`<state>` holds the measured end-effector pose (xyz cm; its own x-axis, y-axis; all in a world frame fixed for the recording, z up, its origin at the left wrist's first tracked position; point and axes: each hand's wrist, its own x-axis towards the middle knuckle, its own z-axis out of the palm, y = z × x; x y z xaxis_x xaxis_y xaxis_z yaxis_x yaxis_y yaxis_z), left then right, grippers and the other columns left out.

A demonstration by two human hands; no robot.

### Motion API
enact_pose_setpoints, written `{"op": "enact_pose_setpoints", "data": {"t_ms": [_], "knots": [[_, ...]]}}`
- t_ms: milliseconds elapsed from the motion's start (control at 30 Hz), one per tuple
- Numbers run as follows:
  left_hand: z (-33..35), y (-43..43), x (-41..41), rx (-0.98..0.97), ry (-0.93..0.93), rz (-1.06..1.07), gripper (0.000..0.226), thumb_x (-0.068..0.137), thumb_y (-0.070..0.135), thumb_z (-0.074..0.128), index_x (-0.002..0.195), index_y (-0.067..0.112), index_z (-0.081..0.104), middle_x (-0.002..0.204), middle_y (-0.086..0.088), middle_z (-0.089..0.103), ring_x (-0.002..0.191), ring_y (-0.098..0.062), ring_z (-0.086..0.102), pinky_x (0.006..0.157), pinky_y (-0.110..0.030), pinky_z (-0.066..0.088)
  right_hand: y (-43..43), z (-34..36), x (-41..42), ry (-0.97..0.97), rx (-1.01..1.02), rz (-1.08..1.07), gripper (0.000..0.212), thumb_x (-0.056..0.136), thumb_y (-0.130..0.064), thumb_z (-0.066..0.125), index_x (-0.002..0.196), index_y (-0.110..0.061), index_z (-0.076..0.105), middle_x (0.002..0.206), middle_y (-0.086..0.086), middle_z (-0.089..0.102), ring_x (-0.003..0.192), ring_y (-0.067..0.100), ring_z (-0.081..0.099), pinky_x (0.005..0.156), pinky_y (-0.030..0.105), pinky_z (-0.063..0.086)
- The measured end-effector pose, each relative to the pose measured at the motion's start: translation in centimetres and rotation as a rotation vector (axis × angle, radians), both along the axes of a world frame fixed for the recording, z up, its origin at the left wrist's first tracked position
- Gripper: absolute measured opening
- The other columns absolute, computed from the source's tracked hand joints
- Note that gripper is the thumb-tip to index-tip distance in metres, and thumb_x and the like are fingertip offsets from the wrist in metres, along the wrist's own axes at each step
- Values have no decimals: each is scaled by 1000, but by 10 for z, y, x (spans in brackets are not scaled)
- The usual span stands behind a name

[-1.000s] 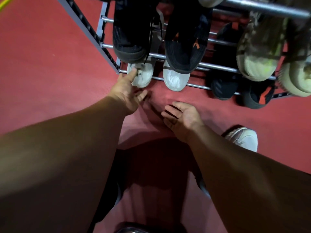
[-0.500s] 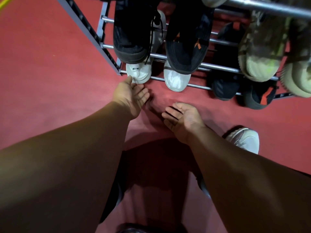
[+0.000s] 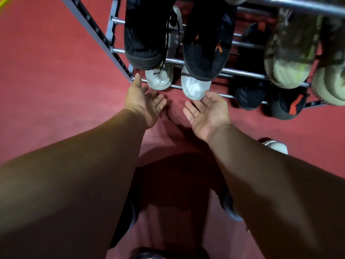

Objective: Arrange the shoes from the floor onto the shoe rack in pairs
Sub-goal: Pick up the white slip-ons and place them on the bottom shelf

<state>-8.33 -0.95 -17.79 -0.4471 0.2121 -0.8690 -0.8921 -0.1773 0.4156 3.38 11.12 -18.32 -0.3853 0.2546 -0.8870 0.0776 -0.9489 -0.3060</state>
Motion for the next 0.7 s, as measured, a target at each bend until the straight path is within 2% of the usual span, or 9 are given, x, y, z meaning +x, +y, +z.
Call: {"op": "enact_pose_setpoints", "data": {"t_ms": [100, 167, 333, 533, 700], "knots": [[0, 0, -3, 9, -1, 6, 70, 96, 61, 49, 145, 12, 46, 126, -12, 59, 120, -32, 60, 104, -47, 49, 0, 5, -6, 18, -3, -10, 52, 96, -28, 54, 145, -10, 53, 139, 12, 61, 130, 29, 57, 100, 40, 49], [0, 1, -3, 8, -1, 7, 70, 96, 62, 49, 144, 11, 47, 123, -12, 60, 119, -32, 60, 104, -47, 50, -1, 5, -7, 22, -4, -13, 52, 96, -28, 55, 144, -10, 54, 139, 11, 61, 129, 29, 58, 99, 41, 50], [-1, -1, -2, 11, -6, 13, 73, 94, 63, 50, 145, 11, 46, 130, -13, 59, 117, -33, 61, 103, -47, 50, 0, 1, -8, 39, -2, 5, 57, 93, -29, 57, 148, -14, 50, 144, 7, 58, 125, 29, 61, 89, 40, 55], [-1, -3, -5, 8, -7, 12, 76, 92, 65, 53, 145, 11, 45, 130, -14, 58, 116, -35, 62, 101, -48, 51, 2, 0, -9, 51, -3, 37, 59, 92, -30, 57, 148, -14, 50, 144, 7, 57, 124, 31, 62, 90, 42, 55], [-3, -4, -6, 10, -7, -6, 79, 91, 67, 53, 147, 12, 43, 132, -14, 58, 116, -34, 61, 100, -48, 52, 4, -1, -10, 80, -20, 46, 60, 93, -30, 56, 151, -14, 47, 148, 7, 54, 128, 31, 59, 99, 43, 52]]}}
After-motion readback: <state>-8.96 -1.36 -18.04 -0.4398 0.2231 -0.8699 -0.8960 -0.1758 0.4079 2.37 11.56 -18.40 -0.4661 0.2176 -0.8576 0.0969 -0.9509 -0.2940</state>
